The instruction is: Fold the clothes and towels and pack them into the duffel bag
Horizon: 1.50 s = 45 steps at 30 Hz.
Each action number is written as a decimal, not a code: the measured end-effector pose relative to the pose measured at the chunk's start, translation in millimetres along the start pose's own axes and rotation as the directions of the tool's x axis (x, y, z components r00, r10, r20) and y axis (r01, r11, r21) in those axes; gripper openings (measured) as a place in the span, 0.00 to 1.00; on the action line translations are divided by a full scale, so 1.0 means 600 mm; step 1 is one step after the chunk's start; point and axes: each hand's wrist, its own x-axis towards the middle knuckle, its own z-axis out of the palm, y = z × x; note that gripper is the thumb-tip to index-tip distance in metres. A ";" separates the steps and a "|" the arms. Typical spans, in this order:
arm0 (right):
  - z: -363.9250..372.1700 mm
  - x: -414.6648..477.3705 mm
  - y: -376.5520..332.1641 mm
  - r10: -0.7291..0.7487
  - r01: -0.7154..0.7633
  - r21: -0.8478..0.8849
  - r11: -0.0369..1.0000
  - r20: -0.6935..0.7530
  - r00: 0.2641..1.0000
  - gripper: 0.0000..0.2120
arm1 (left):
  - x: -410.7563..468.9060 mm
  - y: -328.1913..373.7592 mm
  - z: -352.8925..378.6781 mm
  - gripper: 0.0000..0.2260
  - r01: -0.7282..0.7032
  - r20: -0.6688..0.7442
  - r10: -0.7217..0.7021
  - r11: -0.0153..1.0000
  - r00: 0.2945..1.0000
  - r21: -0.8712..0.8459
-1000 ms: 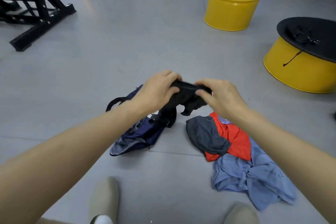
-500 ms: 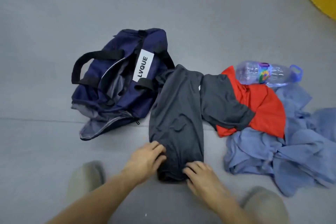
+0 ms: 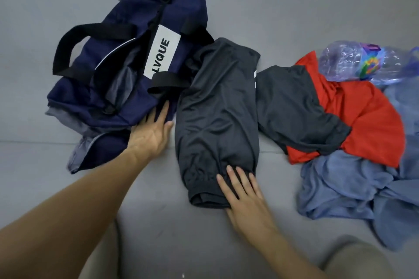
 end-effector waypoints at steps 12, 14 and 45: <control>-0.026 0.124 0.014 -0.012 0.007 -0.090 0.996 -0.057 0.998 0.37 | -0.103 -0.098 0.003 0.26 0.464 0.078 -0.459 0.854 0.885 -0.237; -0.030 0.131 0.016 -0.008 0.002 -0.092 0.996 -0.067 0.998 0.36 | -0.138 -0.130 0.021 0.26 0.491 0.034 -0.502 0.826 0.864 -0.276; -0.116 0.132 0.033 0.046 0.062 0.318 0.946 -0.323 0.945 0.17 | -0.135 0.085 0.005 0.18 -0.255 -0.215 0.167 0.831 0.962 -0.494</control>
